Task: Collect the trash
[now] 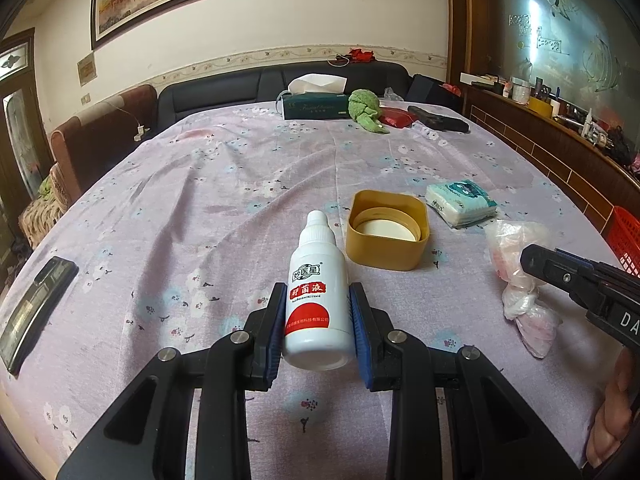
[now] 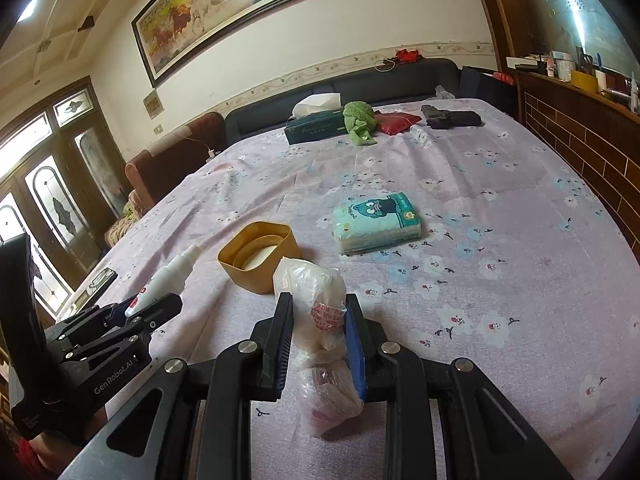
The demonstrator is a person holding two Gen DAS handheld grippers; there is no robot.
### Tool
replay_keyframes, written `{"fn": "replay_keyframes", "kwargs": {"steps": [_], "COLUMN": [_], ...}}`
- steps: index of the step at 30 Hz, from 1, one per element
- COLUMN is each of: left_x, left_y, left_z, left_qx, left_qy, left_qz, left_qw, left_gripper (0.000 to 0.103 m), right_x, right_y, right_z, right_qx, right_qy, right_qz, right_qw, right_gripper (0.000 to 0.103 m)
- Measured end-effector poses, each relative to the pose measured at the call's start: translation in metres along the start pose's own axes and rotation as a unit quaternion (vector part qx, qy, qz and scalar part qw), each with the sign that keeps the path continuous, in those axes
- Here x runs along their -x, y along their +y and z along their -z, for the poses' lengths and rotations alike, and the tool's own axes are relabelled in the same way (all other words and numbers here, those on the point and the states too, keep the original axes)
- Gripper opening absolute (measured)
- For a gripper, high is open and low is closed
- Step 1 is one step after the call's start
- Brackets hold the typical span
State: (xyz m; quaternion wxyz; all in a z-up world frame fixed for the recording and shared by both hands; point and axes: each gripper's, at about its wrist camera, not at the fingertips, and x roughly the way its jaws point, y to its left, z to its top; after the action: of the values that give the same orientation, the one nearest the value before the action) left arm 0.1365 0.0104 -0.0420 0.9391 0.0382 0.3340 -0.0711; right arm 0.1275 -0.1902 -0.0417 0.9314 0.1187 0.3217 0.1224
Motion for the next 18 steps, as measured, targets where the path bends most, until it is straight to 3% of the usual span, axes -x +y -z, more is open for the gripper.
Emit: {"fn": "replay_keyframes", "kwargs": {"steps": [18], "left_x": [-0.0018], "left_y": [0.0007], "left_z": [-0.0001], "left_qx": [0.001], "left_qy": [0.001], "left_qz": [0.0], "left_qw": [1.0], "left_gripper": [0.029], "right_x": [0.0008], "right_y": [0.0004], "right_z": [0.0007], "right_qx": [0.003], "right_qy": [-0.001], "right_qz": [0.003], "right_qw": [1.0], "right_gripper": [0.027]}}
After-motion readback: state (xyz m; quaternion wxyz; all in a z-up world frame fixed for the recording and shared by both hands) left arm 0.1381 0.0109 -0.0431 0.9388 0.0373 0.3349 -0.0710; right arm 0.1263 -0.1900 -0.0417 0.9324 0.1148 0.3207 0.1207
